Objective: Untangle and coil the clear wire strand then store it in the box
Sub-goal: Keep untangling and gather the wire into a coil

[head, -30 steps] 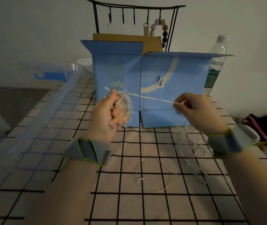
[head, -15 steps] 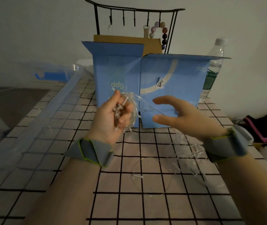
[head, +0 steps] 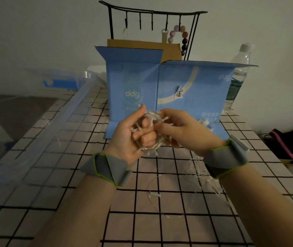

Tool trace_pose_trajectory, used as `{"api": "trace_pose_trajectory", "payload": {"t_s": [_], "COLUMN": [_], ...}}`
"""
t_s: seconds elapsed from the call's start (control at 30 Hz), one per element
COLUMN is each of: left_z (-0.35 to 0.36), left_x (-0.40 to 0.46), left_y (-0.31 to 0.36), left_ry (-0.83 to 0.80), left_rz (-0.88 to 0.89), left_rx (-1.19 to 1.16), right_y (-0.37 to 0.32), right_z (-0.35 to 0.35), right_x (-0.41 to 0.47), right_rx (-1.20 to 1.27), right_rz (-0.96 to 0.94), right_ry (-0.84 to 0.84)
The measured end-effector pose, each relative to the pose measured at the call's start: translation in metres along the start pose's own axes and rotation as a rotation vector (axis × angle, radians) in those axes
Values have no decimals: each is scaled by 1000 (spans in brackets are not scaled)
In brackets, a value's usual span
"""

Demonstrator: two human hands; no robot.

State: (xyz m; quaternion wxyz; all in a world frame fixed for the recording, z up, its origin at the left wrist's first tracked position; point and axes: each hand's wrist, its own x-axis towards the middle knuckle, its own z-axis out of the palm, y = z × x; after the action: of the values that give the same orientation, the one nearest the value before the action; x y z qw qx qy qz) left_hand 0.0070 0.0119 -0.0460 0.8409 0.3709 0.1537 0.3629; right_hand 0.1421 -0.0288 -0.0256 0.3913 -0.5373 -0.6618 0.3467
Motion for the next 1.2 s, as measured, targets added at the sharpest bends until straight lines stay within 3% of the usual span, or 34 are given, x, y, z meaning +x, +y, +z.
{"api": "trace_pose_trajectory", "payload": {"t_s": [0.23,0.33,0.47,0.6,0.7,0.87,1.0,1.13,1.2], "left_z": [-2,-1,1,-3,-6,-12,-15,-16,-12], "left_x": [-5,-8,-8,-1,3,8,12,9,8], "left_y": [-5,-1,4,5,5,11,5,-9,-14], "left_ry": [-52,-28,-150,-43,74,211,275,297,225], "left_rz": [16,67,198,336,361,495,542,541,544], "left_rx": [-29,-84,-241,-183,-88,-81,166,845,978], "right_y": [2,7,22,36,43,53,45,25,17], "right_z": [-3,-3,-15,-26,-32,-40,-31,-29,-30], "right_x": [-1,-1,-5,-11,-15,-22,-24,-25,-26], "right_rx": [-77,0,-50,-230,-477,-665,-604,-439,-369], "right_rz": [-50,-41,-8,130,108,100,12,-91,-119], "right_ry": [-20,18,51,9,34,46,-29,-22,-8]}}
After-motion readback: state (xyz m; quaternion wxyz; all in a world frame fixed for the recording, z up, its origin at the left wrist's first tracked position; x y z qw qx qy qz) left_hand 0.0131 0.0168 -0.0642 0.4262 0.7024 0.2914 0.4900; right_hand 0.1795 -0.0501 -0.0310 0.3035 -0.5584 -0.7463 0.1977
